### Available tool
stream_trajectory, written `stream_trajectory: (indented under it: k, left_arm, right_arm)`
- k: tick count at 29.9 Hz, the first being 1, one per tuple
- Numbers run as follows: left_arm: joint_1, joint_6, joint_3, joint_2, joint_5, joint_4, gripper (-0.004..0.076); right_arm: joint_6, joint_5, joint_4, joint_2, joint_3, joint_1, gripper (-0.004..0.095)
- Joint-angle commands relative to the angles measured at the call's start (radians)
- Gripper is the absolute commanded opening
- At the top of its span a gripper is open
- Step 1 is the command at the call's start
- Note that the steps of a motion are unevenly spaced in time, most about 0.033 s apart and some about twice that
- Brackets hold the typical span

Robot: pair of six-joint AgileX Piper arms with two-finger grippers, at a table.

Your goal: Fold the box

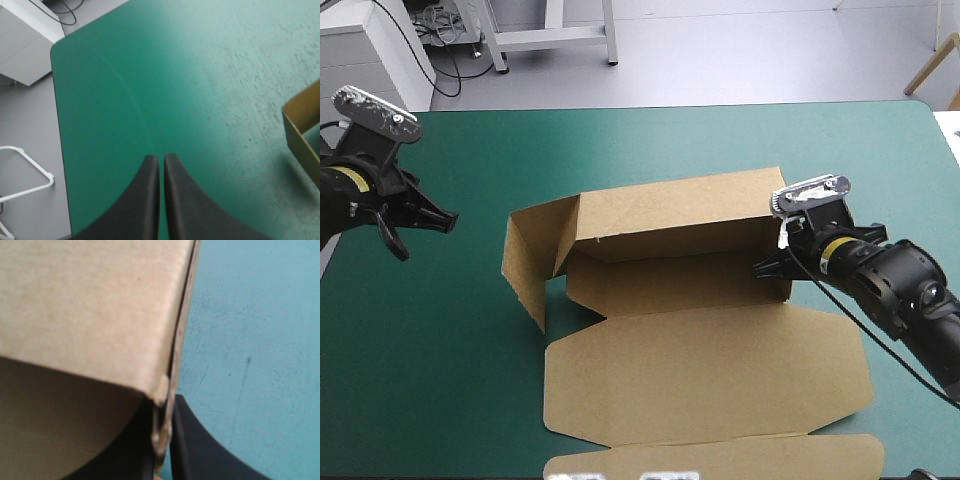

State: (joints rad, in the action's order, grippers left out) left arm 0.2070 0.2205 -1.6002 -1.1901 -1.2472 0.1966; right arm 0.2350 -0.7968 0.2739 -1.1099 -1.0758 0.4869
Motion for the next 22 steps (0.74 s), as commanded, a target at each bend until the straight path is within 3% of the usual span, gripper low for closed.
stream_trajectory:
  k: [1,11,17,22]
  left_arm:
    - [-0.001,-0.025,0.045,0.052,0.077,0.006,0.0013]
    - [-0.001,-0.034,0.076,0.086,0.087,0.063,0.001]
    - [-0.001,-0.04,0.076,0.108,0.074,0.096,0.001]
    - [-0.001,-0.04,0.076,0.113,0.085,0.082,0.001]
  right_arm:
    - [-0.053,-0.04,0.001,-0.018,-0.098,-0.001,-0.002]
    - [-0.121,-0.164,-0.09,-0.19,-0.229,-0.013,-0.002]
    - [-0.293,-0.201,-0.344,-0.275,-0.286,-0.157,-0.0019]
    - [-0.339,-0.275,-0.379,-0.352,-0.352,-0.25,-0.0019]
